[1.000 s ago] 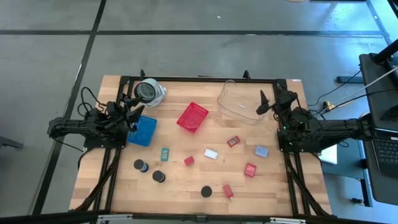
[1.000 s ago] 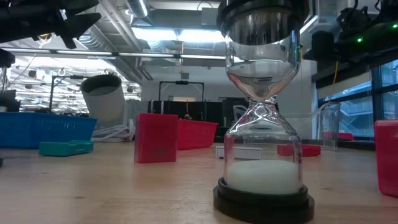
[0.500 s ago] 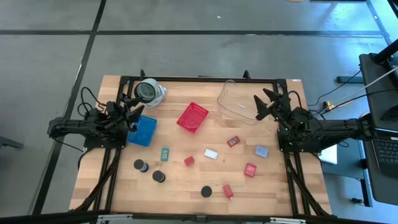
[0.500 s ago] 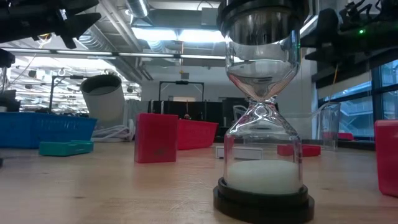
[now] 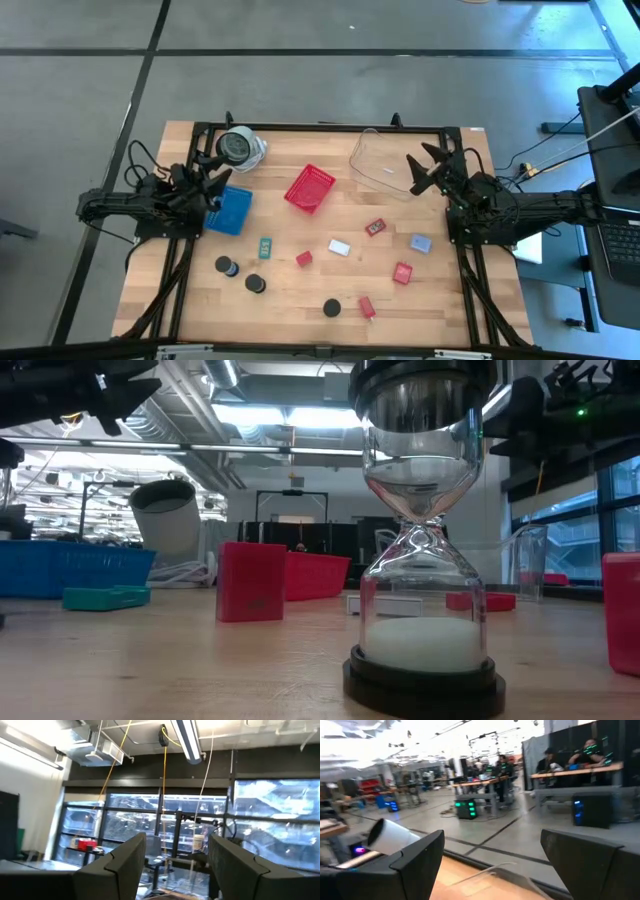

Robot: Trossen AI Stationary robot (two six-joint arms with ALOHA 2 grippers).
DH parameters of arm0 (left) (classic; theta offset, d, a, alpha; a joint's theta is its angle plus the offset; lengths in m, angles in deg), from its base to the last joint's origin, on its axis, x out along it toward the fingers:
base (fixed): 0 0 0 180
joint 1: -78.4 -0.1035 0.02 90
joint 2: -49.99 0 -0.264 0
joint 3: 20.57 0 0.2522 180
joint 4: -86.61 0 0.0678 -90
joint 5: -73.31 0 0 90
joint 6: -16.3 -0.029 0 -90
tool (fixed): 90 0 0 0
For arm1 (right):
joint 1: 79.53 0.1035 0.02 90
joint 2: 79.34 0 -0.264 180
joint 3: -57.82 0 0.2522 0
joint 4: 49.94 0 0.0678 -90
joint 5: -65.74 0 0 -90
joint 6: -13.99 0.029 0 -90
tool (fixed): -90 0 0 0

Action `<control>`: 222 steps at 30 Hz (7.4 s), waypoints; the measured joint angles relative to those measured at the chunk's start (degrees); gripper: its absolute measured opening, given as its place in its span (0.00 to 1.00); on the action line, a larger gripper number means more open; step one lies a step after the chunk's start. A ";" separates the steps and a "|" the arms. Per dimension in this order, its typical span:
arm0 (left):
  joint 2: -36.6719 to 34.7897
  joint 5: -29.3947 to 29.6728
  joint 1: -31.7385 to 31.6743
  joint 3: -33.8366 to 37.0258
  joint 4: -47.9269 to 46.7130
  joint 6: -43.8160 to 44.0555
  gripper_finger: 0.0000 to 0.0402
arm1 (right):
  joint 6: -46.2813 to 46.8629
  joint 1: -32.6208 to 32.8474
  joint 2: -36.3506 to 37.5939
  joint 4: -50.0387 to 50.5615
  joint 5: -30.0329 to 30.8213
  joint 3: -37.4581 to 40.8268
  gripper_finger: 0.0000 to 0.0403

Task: Pick & Place Office items
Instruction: Put the light blue charger adapter into the white bin, then put the top right red charger adapter into the white bin

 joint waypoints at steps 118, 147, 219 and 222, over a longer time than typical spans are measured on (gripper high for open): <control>0.02 17.56 -0.02 -0.02 -18.90 13.67 0.53 | 49.14 22.79 -57.96 75.29 -48.77 -29.00 0.65; 0.02 17.56 -0.02 0.00 -18.92 13.65 0.53 | 48.42 25.00 -55.57 83.38 -46.27 -33.91 0.58; 0.02 3.78 0.00 -0.02 -23.18 15.76 0.53 | 47.80 27.32 -51.23 81.48 -42.58 -46.75 0.85; 0.02 3.68 0.00 -0.02 -23.18 16.10 0.53 | 41.82 31.05 -52.10 79.31 -42.51 -46.01 0.85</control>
